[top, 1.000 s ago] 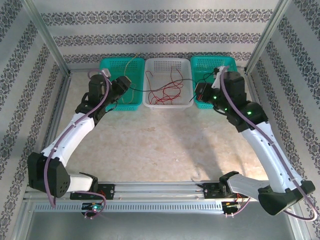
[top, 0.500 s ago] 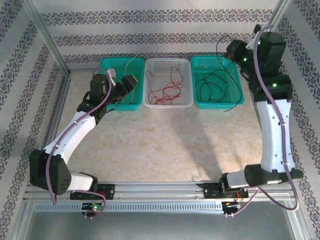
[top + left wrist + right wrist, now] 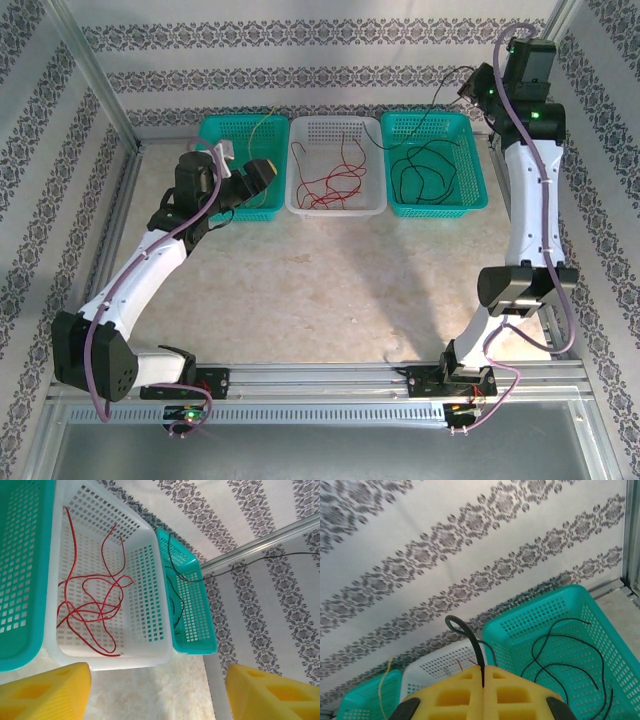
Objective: Untangle the cables
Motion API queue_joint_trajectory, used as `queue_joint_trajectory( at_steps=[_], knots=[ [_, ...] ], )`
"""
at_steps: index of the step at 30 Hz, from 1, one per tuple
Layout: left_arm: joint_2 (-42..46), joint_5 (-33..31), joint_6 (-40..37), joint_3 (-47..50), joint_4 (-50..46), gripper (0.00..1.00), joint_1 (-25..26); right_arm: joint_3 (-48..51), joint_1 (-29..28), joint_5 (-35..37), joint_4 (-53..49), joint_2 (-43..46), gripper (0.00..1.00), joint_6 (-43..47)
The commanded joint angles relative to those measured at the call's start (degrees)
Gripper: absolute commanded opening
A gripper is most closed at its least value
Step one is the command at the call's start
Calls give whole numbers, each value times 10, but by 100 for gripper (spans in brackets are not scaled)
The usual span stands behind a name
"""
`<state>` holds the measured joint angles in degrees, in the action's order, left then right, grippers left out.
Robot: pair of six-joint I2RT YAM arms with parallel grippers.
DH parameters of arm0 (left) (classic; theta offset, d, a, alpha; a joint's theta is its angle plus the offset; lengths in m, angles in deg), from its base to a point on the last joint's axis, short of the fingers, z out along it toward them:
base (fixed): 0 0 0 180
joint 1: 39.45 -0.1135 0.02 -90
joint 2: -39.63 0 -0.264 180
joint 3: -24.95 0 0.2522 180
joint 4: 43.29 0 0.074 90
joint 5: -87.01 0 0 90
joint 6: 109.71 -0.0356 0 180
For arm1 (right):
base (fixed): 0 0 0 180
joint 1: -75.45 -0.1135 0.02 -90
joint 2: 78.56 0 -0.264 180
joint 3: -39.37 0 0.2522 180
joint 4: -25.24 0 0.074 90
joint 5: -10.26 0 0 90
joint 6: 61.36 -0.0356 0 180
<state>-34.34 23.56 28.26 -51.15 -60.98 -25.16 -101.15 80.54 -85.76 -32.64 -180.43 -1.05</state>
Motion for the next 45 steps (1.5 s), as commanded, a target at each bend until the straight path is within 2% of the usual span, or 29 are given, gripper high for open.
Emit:
queue_joint_trajectory(
  at_steps=[1, 5, 10, 11, 14, 15, 18, 22, 25, 28, 31, 32, 35, 36, 37, 38, 40, 42, 45],
  knots=[
    [21, 6, -29, 6, -23, 71, 5, -9, 8, -3, -5, -26, 0, 16],
    [19, 5, -28, 8, -21, 70, 5, 43, 11, 24, 11, -36, 0, 17],
    [15, 11, -20, 9, -14, 70, 6, 99, 20, 13, 25, -55, 0, 9],
    [15, 12, -18, 9, -12, 70, 6, 97, 21, 3, 18, -67, 6, 12],
    [14, 11, -22, 6, -16, 70, 6, 89, 21, 14, -20, -93, 40, 19],
    [15, 11, -25, 5, -19, 71, 6, 99, 21, 18, -18, -88, 46, 19],
    [16, -4, -48, 5, -43, 73, 6, 147, 21, 13, 11, -52, 58, 16],
    [20, -35, -85, 2, -83, 74, 6, 177, 18, -4, 16, -4, 65, 18],
    [31, -63, -119, 4, -91, 79, 5, 245, 11, -9, 40, 64, 72, 22],
    [29, -126, -179, -8, -129, 81, 5, 354, 1, -6, 83, 149, 74, 18],
    [37, -260, -212, 3, -147, 82, 4, 472, -26, 2, 134, 240, 77, 24],
    [45, -317, -219, 19, -138, 87, 4, 514, -38, 5, 155, 272, 78, 27],
    [65, -452, -229, 107, -32, 100, 3, 637, -67, -18, 230, 357, 79, 30],
    [73, -490, -247, 143, 23, 100, 2, 676, -82, -5, 252, 386, 81, 35],
    [78, -513, -275, 176, 78, 100, 2, 709, -95, 14, 270, 412, 85, 40],
    [82, -523, -325, 216, 146, 100, 2, 748, -111, 42, 293, 441, 95, 45],
    [82, -545, -430, 284, 273, 100, 2, 840, -145, 113, 371, 494, 98, 52],
    [68, -617, -446, 309, 297, 99, -7, 938, -172, 164, 461, 537, 98, 76],
    [45, -630, -453, 339, 300, 99, -24, 1037, -176, 192, 545, 566, 98, 124]
  ],
)
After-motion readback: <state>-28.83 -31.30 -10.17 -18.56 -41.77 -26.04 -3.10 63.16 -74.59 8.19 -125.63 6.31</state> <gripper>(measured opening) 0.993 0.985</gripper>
